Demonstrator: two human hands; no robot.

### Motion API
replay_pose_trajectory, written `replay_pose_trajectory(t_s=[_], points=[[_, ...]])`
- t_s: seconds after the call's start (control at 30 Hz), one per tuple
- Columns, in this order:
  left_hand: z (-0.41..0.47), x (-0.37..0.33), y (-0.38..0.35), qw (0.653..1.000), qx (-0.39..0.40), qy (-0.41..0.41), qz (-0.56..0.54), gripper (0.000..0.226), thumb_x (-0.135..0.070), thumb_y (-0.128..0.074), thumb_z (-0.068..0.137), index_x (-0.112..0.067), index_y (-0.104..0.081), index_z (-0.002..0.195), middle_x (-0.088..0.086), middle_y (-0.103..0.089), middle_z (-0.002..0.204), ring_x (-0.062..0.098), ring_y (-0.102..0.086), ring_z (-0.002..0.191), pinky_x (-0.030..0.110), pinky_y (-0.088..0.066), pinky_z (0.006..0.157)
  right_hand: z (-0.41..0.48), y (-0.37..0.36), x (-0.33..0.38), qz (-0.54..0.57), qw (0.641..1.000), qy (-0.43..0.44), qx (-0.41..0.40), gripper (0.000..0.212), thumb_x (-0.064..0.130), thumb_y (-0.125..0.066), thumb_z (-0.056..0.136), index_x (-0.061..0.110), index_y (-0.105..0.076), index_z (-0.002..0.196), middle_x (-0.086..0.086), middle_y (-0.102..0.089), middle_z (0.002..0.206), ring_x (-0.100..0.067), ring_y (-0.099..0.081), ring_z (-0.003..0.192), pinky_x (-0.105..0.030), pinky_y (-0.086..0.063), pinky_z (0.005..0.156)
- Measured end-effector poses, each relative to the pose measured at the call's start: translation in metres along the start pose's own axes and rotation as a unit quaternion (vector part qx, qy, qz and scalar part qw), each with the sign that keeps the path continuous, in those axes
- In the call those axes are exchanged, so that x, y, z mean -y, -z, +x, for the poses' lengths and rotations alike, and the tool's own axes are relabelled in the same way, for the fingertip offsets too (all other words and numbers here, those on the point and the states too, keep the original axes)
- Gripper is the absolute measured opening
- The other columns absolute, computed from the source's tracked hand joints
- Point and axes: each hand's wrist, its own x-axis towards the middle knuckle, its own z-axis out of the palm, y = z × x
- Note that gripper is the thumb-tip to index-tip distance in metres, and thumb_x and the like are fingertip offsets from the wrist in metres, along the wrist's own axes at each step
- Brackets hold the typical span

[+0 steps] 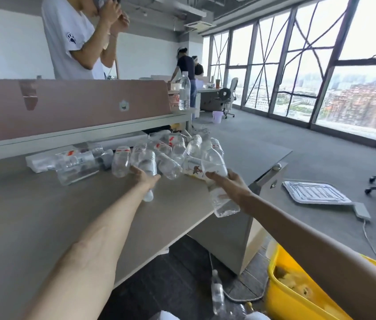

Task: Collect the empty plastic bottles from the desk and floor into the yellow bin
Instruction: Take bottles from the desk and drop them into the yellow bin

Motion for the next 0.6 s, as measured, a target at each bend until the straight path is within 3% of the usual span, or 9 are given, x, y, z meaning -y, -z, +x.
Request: replay_pose_trajectory(t_s=[0.13, 0.27, 0.37, 0.47, 0.53, 0.6], points=[[-0.023, 0.003, 0.006, 0.994, -0.095, -0.047, 0.005, 0.102, -0.049, -0.069, 0.081, 0.0, -0.014, 0.151, 0.02, -0.03, 0.152, 0.04, -0.042, 0.132, 0.044, -0.04, 0.105, -0.004, 0.012, -0.009, 0.016, 0.999, -0.022, -0.041, 0.076, 0.066, -0.073, 0.057, 0.013, -0.064, 0.111, -0.007, -0.076, 0.093, -0.022, -0.073, 0.085, -0.039, -0.059, 0.082], [-0.06, -0.003, 0.006, 0.976, -0.151, -0.139, -0.072, 0.077, -0.039, -0.072, 0.078, -0.005, -0.036, 0.137, 0.017, -0.045, 0.136, 0.038, -0.055, 0.113, 0.041, -0.048, 0.088, -0.004, 0.02, -0.017, 0.024, 0.996, -0.042, -0.081, 0.076, 0.072, -0.071, 0.054, 0.017, -0.066, 0.106, -0.005, -0.075, 0.093, -0.02, -0.073, 0.082, -0.04, -0.061, 0.077], [-0.087, -0.02, -0.013, 0.968, -0.079, -0.211, -0.108, 0.08, -0.042, -0.071, 0.07, -0.019, -0.034, 0.138, 0.007, -0.047, 0.132, 0.03, -0.058, 0.107, 0.044, -0.056, 0.084, -0.01, 0.029, -0.026, 0.026, 0.992, -0.054, -0.107, 0.072, 0.075, -0.07, 0.057, 0.021, -0.061, 0.103, -0.003, -0.074, 0.093, -0.022, -0.072, 0.082, -0.043, -0.06, 0.079], [-0.117, -0.042, -0.048, 0.965, 0.008, -0.245, -0.097, 0.082, -0.056, -0.065, 0.062, -0.03, -0.031, 0.131, 0.002, -0.049, 0.128, 0.032, -0.062, 0.099, 0.052, -0.058, 0.074, -0.026, 0.043, -0.036, 0.036, 0.987, -0.067, -0.144, 0.052, 0.062, -0.07, 0.07, 0.019, -0.06, 0.098, -0.007, -0.072, 0.092, -0.023, -0.071, 0.079, -0.044, -0.06, 0.079], [-0.143, -0.058, -0.079, 0.956, 0.053, -0.27, -0.104, 0.082, -0.055, -0.064, 0.064, -0.031, -0.028, 0.134, 0.001, -0.047, 0.133, 0.03, -0.059, 0.107, 0.053, -0.057, 0.077, -0.041, 0.059, -0.044, 0.062, 0.982, -0.07, -0.165, 0.03, 0.047, -0.066, 0.081, 0.019, -0.061, 0.09, -0.01, -0.07, 0.089, -0.025, -0.069, 0.075, -0.045, -0.06, 0.079], [-0.171, -0.075, -0.11, 0.944, 0.09, -0.3, -0.108, 0.079, -0.049, -0.067, 0.072, -0.029, -0.028, 0.137, 0.0, -0.046, 0.137, 0.026, -0.055, 0.114, 0.05, -0.054, 0.085, -0.06, 0.08, -0.054, 0.087, 0.975, -0.082, -0.187, 0.02, 0.037, -0.06, 0.087, 0.017, -0.06, 0.087, -0.011, -0.066, 0.086, -0.023, -0.064, 0.075, -0.044, -0.058, 0.076]])
